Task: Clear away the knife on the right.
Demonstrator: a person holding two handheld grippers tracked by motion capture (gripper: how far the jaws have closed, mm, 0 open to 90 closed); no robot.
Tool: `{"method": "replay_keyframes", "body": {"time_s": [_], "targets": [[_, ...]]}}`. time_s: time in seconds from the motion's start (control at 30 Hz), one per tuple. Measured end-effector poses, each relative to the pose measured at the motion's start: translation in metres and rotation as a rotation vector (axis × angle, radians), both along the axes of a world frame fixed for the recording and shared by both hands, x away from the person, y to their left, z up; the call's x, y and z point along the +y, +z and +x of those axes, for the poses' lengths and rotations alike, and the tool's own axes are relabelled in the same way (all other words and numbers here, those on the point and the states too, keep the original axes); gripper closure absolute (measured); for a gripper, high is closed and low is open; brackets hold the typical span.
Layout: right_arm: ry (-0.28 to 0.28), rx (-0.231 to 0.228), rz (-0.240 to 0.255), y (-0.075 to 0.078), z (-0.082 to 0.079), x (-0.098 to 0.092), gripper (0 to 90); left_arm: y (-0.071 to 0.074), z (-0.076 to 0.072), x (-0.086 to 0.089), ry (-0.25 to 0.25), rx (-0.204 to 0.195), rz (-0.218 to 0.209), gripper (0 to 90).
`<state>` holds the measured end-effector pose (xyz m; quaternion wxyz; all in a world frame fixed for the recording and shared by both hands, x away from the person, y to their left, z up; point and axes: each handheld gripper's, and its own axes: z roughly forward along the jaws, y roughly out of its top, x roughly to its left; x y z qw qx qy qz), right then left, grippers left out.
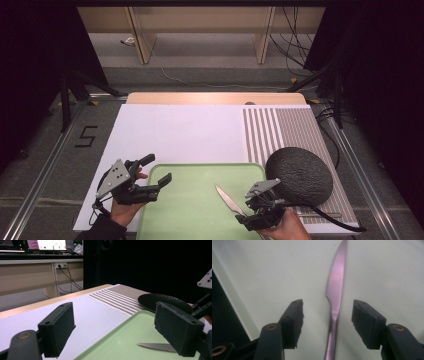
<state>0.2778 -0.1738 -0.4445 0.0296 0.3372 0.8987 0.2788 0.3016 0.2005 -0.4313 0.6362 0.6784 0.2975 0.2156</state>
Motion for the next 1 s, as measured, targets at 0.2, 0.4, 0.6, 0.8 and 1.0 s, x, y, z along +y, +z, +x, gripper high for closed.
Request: {"method": "replay_keyframes", "body": {"time_s": [0.2,0.4,0.6,0.8,1.0], "targets": [[0.036,-0.008,0.007,-0.003,-0.002,0.002,51.7,0.0,0.0,0.0,0.0,0.001,0.001,16.1],[0.068,-0.026,-0.038,-0.008,-0.004,0.005,64.9,0.0,0.0,0.0,0.0,0.002,0.003,16.1],[0.1,-0.034,-0.077,-0.011,-0.006,0.006,78.8,0.0,0.0,0.0,0.0,0.002,0.003,16.1],[0.138,-0.024,-0.118,-0.016,-0.007,0.008,88.5,0.0,0.0,0.0,0.002,0.003,0.006,16.2],[0.147,-0.031,-0.169,-0.02,-0.007,0.01,89.8,0.0,0.0,0.0,0.002,0.003,0.008,16.2]]}}
